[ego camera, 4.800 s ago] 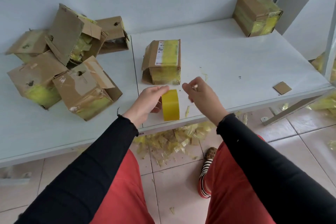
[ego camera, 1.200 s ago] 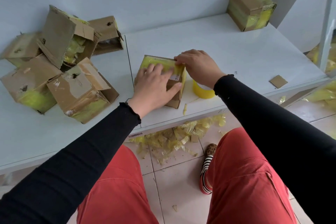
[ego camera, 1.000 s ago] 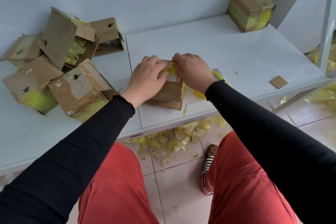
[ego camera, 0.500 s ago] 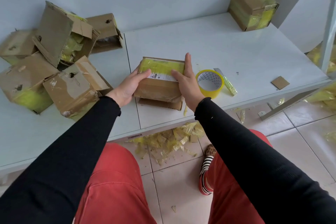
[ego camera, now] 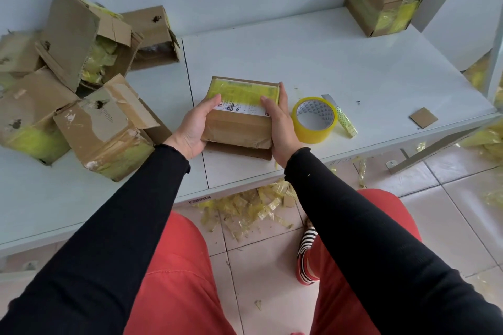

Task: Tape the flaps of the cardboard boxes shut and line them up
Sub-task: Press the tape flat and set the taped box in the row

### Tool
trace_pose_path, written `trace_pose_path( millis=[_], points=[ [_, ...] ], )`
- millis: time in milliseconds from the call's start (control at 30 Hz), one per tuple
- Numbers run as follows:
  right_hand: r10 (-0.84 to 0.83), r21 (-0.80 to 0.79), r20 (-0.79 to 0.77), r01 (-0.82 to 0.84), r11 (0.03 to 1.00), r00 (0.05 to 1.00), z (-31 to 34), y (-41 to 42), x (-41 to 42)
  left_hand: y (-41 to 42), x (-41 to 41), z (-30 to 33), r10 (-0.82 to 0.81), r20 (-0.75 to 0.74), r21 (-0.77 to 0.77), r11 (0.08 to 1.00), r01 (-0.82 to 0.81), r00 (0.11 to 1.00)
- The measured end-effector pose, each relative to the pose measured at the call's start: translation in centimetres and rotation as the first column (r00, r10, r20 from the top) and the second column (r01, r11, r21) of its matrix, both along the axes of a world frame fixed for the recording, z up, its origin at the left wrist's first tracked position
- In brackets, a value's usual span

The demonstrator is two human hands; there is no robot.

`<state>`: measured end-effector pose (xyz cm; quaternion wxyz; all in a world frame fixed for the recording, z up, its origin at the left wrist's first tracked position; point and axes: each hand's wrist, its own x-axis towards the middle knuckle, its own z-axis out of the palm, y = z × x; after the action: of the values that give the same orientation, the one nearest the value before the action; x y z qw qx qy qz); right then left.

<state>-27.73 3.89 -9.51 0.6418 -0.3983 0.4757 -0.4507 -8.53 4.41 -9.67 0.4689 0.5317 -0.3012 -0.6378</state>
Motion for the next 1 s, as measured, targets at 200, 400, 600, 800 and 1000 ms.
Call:
trace_pose_path(
  millis=[200, 400, 600, 800, 1000],
  points=[
    [0.02, 0.099, 0.014, -0.022, 0.995, 1.0, 2.2, -0.1, -0.6, 0.2, 0.1, 3.4, -0.085, 0.033, 0.025, 0.996, 0.084, 0.996],
    [-0.035, 0.389, 0.135, -0.021, 0.921, 0.99, 4.8, -0.2, -1.2, -0.5, 3.4, 7.2, -0.071, -0.065, -0.14, 0.988, 0.061, 0.995],
    [0.164, 0.436, 0.016, -0.154, 0.887, 0.986, 4.6, 2.7, 0.0, 1.2, 1.9, 5.5, -0.043, 0.19, -0.23, 0.969, 0.087, 0.981],
    [0.181, 0.217, -0.23, -0.132, 0.967, 0.956, 4.4, 3.7, 0.1, 3.1, -1.9, 4.5, 0.053, 0.367, -0.217, 0.976, 0.03, 0.929],
    [0.2, -0.016, -0.198, -0.207, 0.978, 0.96, 4.5, 3.6, 0.6, 5.5, -4.0, 4.4, 0.091, 0.422, -0.286, 0.957, 0.038, 0.902]
  ],
)
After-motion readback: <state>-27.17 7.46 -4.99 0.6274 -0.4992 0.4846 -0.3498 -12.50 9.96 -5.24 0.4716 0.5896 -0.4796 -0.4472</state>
